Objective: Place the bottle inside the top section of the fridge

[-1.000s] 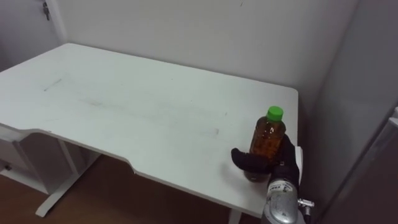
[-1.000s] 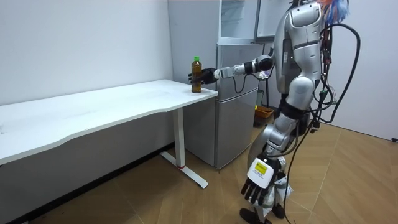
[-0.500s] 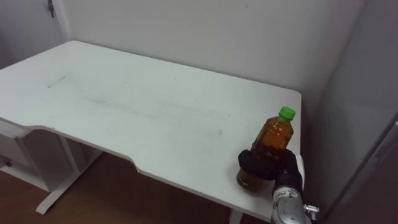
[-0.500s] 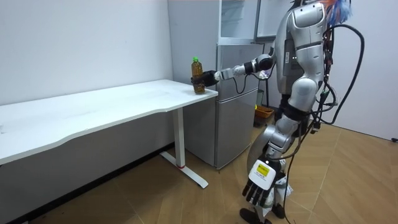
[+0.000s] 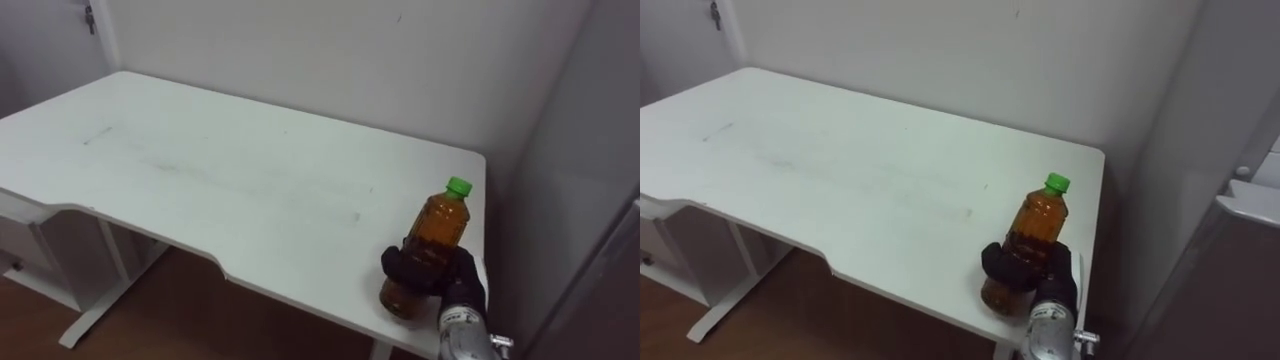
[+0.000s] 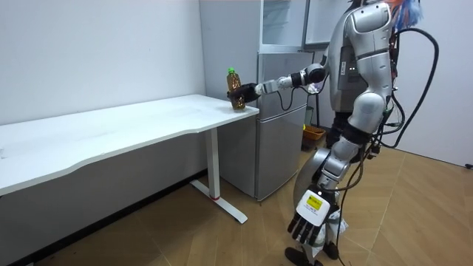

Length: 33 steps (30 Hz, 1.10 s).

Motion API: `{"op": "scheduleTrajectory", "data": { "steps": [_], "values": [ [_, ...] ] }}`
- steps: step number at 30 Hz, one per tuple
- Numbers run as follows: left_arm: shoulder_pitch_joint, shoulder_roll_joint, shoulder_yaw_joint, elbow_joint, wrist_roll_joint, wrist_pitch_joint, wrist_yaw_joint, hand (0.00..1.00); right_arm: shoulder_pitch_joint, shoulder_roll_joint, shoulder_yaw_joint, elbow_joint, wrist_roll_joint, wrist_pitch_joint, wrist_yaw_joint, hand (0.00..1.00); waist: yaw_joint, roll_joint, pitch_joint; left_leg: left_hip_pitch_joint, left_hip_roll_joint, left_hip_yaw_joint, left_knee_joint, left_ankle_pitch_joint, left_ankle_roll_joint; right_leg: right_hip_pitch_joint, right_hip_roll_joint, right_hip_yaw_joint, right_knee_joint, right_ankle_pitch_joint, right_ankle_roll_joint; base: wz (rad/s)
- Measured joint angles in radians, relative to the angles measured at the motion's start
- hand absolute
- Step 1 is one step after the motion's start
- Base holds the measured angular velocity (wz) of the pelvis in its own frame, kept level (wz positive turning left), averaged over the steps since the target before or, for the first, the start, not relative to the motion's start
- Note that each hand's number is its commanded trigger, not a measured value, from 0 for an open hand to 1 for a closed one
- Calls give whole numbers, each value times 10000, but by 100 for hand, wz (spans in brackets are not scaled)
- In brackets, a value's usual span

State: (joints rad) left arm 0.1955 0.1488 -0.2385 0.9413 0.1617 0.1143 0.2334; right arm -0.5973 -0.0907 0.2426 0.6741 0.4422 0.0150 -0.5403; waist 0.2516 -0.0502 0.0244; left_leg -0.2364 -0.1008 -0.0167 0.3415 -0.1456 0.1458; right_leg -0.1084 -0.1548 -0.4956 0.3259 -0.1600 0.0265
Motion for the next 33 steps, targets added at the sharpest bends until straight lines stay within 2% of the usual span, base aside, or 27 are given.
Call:
{"op": "scheduleTrajectory", "data": {
  "steps": [3, 5, 8, 11, 14, 18, 20, 26, 29, 33],
  "values": [
    [-5, 33, 43, 181, 3, -206, 7, 0, 36, -82, -3, -535, 61, 0, 206, 100, -31, -69, -52, 250, -3, 42, -170, -4, 2, 49, 18, 283, 9, 6, 9, -5],
    [-10, 50, 203, 487, -1, -334, 43, 0, 363, -314, 1, -1618, 126, -15, 251, 100, -29, -202, -143, 463, -3, 54, -337, 21, -14, 213, 24, 305, -22, 15, 23, -3],
    [93, 68, 330, 689, -3, -332, 189, 0, 986, -528, 5, -2761, 160, -180, 308, 100, -74, -239, -171, 947, 1, 73, -512, 16, -15, 666, 74, 335, -219, 26, 40, 0],
    [170, 85, 443, 697, -59, -335, 236, 0, 1220, -758, 28, -3441, 160, -174, 411, 100, -165, -249, -178, 1078, 8, 128, -620, 11, -19, 774, 177, 733, -443, 95, 145, -8],
    [275, 60, 806, 664, 27, -329, 204, 0, 1406, -844, 26, -4284, 134, -163, 493, 100, -426, -244, -177, 1082, 7, 137, -619, 14, -23, 895, 219, 824, -615, 123, 179, -2],
    [332, 77, 848, 582, 86, -328, 135, 0, 1458, -1078, 1, -5068, 108, -162, 646, 100, -707, -227, -166, 1196, 14, 138, -652, 16, -26, 1025, 336, 911, -703, 163, 189, 0],
    [360, 8, 1096, 581, 336, -339, 98, 0, 1495, -1078, -51, -5536, -240, -163, 685, 100, -839, -190, -150, 1318, 12, 154, -703, -5, -48, 1015, 349, 1222, -694, 162, 192, -5],
    [295, -22, 1192, 567, 458, -385, 121, 0, 1902, -1116, -320, -7106, -234, -162, 862, 100, -891, -149, -177, 1480, 37, 406, -844, 3, -25, 986, 366, 1813, -699, 167, 205, -13],
    [307, -17, 1222, 540, 462, -391, 123, 0, 1944, -1143, -339, -7688, -232, -162, 1068, 100, -1111, -133, -181, 1511, 41, 461, -867, -1, -19, 991, 371, 1925, -698, 171, 213, -6],
    [228, -25, 1391, 522, 490, -411, 120, 0, 1944, -1348, -387, -8204, -246, -162, 1299, 100, -1106, -127, -191, 1598, 73, 643, -948, -5, -19, 982, 370, 1964, -702, 183, 233, -14]
  ]
}}
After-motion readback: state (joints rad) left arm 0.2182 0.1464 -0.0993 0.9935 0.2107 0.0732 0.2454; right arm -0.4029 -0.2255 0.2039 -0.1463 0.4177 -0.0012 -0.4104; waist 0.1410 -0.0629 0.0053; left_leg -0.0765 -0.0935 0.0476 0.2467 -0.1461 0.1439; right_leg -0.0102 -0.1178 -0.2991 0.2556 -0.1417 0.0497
